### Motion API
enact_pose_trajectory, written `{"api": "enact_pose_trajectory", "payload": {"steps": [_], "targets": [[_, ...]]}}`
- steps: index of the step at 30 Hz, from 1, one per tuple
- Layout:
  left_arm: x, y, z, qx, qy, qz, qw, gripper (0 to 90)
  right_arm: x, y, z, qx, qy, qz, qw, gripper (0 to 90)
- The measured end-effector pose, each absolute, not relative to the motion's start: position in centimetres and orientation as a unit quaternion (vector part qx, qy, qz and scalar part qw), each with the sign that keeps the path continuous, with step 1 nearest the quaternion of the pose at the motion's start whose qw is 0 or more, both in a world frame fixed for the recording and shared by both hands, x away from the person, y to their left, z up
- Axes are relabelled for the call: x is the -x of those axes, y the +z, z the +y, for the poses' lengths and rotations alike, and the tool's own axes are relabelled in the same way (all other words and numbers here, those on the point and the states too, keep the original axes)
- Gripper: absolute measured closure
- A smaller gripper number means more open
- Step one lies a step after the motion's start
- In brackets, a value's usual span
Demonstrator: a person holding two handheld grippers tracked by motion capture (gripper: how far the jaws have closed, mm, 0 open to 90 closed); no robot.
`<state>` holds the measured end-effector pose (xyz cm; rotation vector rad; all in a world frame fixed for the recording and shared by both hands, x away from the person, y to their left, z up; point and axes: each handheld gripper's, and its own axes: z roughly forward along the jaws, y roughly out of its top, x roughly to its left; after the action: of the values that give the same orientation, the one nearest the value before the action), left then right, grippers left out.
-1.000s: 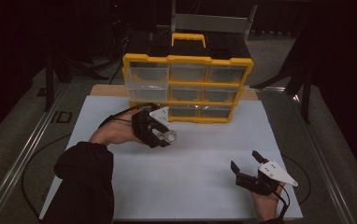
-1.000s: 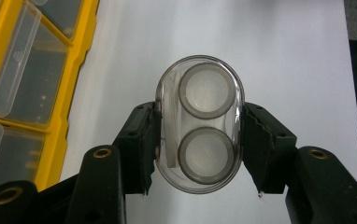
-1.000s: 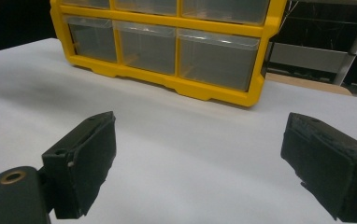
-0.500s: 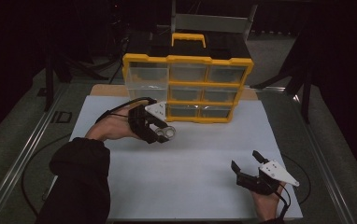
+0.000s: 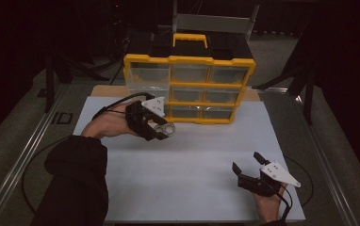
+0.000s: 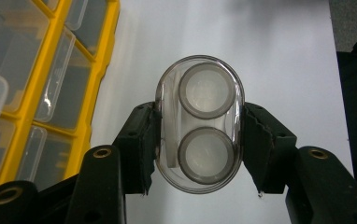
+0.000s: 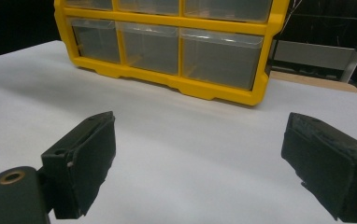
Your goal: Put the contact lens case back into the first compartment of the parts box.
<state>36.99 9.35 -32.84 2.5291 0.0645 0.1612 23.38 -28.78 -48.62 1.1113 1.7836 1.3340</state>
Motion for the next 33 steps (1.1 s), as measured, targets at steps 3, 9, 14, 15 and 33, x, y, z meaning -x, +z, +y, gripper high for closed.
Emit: {"api": "enact_pose_trajectory", "payload": {"steps": [3, 9, 14, 15, 33], "targets": [[-37.0, -32.5, 9.4, -0.953, 0.063, 0.023, 0.296, 49.7, -23.4, -48.6, -28.8, -0.423, 0.509, 0.677, 0.321, 9.7], [-37.1, -32.0, 9.5, -0.953, 0.063, 0.023, 0.297, 49.7, -23.4, -48.6, -28.8, -0.422, 0.509, 0.679, 0.318, 9.2], [-37.1, -31.7, 9.5, -0.953, 0.062, 0.022, 0.295, 49.7, -23.4, -48.6, -28.8, -0.423, 0.509, 0.679, 0.316, 8.6], [-37.2, -31.7, 9.5, -0.953, 0.062, 0.023, 0.296, 49.7, -23.5, -48.7, -28.7, -0.423, 0.51, 0.68, 0.315, 8.6], [-37.4, -30.4, 10.1, -0.954, 0.062, 0.028, 0.293, 49.7, -23.4, -48.7, -28.7, -0.423, 0.507, 0.681, 0.315, 8.6]]}}
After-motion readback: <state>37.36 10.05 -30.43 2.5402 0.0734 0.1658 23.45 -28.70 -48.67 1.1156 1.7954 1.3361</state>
